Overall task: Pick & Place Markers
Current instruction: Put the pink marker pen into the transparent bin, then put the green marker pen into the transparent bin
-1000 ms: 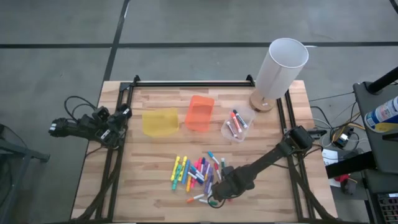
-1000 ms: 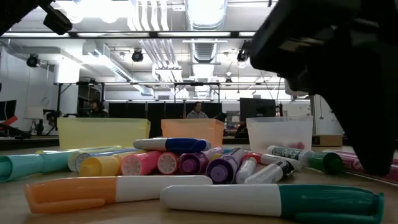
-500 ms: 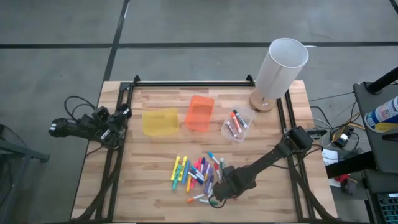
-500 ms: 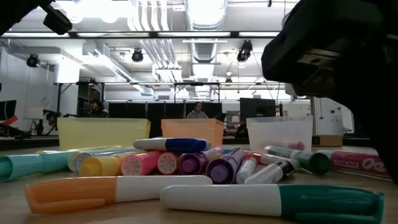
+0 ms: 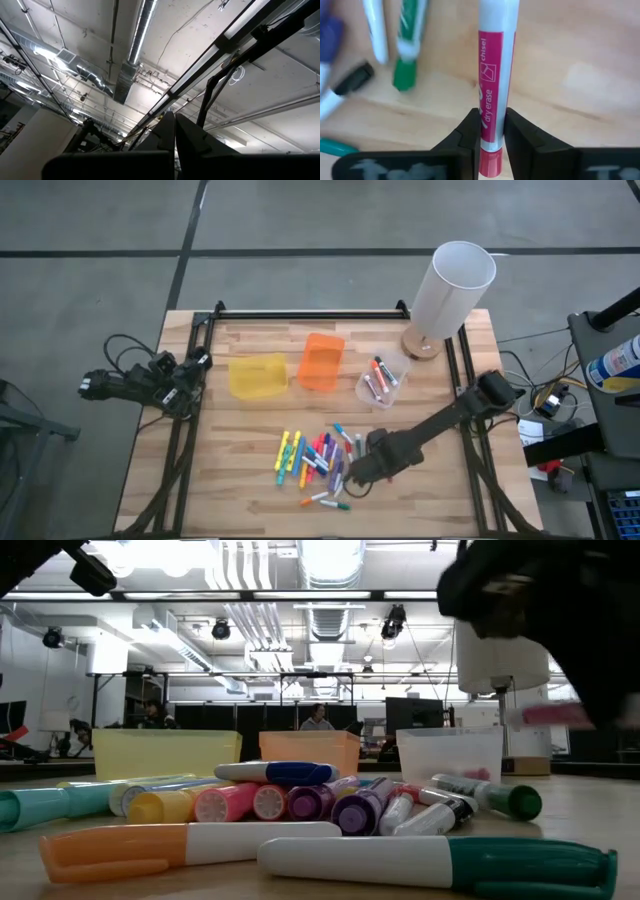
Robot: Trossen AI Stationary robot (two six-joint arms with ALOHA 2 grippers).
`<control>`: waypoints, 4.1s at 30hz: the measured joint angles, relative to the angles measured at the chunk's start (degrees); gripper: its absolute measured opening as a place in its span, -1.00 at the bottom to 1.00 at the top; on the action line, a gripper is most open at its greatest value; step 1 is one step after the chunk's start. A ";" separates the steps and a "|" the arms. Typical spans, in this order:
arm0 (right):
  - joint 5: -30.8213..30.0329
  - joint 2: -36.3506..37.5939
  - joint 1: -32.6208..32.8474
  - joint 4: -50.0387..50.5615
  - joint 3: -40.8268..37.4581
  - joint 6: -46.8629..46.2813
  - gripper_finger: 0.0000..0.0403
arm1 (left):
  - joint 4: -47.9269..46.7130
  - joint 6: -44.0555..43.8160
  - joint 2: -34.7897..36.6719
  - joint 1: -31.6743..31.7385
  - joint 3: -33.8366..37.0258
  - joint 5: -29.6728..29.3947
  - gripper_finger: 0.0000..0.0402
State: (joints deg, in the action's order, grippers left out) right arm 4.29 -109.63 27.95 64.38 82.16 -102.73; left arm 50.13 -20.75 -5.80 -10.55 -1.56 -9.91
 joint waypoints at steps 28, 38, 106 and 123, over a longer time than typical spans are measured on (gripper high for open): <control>-16.02 10.19 -27.68 7.32 0.01 32.76 -0.69 | -0.05 0.04 0.00 0.00 0.00 -0.01 -0.95; -16.02 10.19 -34.56 7.32 0.01 36.76 -0.69 | -0.02 0.04 0.00 0.00 0.00 -0.02 -0.95; -11.36 10.13 -36.50 -5.99 -8.76 35.85 -0.24 | 0.03 -0.46 -0.02 0.02 0.00 -0.01 -0.95; -6.22 10.14 -22.55 -19.71 -2.79 32.44 -0.33 | 0.04 -0.46 -0.02 0.02 0.00 -0.02 -0.95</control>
State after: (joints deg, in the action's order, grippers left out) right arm -1.93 -99.48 5.39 44.67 79.37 -70.29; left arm 50.17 -21.21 -5.82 -10.52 -1.56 -9.93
